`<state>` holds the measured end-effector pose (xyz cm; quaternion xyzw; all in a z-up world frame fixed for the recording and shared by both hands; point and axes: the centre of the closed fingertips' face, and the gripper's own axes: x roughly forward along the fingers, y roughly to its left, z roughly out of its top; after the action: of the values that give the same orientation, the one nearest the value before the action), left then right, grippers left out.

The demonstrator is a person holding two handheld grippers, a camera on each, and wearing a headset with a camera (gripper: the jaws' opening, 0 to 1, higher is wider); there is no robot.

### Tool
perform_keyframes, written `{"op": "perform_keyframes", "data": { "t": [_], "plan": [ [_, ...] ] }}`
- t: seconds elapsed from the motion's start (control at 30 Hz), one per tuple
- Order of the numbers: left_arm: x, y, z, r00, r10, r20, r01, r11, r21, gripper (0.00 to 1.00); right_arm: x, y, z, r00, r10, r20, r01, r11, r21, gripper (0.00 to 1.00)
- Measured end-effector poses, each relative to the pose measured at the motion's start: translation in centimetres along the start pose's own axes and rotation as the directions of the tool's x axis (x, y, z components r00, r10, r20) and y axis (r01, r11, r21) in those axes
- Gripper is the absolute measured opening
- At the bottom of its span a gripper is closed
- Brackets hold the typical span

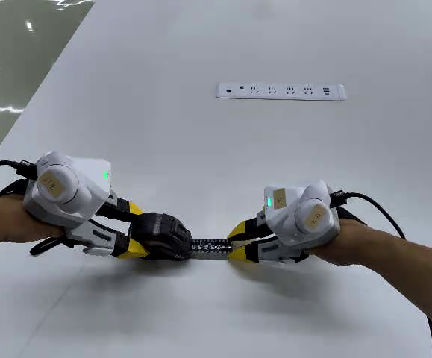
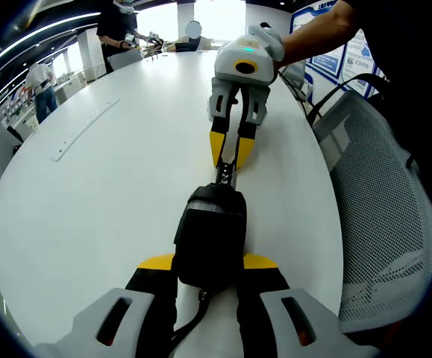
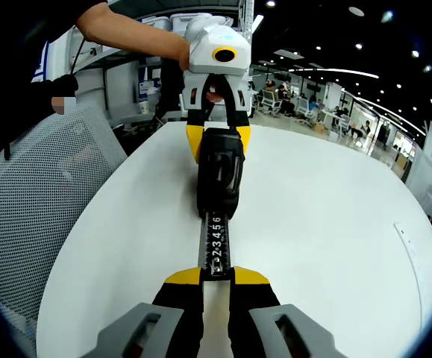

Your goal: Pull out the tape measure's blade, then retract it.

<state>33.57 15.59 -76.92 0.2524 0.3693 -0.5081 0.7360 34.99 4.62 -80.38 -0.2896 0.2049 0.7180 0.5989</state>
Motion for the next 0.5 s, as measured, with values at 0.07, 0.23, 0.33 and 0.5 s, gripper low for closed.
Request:
{"op": "perform_keyframes", "data": {
  "t": [0.07,0.23,0.33,0.5],
  "plan": [
    [0.02,-0.01,0.03,1.0,0.0,-0.001,0.0,1.0,0.0,0.25,-0.06,-0.01,-0.09,1.0,-0.002,0.0,0.002,1.0,0.001,0.08],
    [0.06,0.02,0.04,1.0,0.0,-0.001,0.0,1.0,-0.001,0.25,-0.41,0.07,-0.32,1.0,-0.004,-0.003,0.004,1.0,0.002,0.08],
    [0.07,0.04,0.03,1.0,0.0,0.0,0.0,1.0,-0.003,0.25,-0.58,0.02,-0.51,1.0,-0.005,-0.006,0.005,1.0,0.0,0.08],
    [0.07,0.02,0.04,1.0,0.0,0.001,0.0,1.0,-0.005,0.25,-1.02,0.01,-0.87,0.9999,-0.007,-0.009,0.007,1.0,-0.005,0.08]
  ]
}}
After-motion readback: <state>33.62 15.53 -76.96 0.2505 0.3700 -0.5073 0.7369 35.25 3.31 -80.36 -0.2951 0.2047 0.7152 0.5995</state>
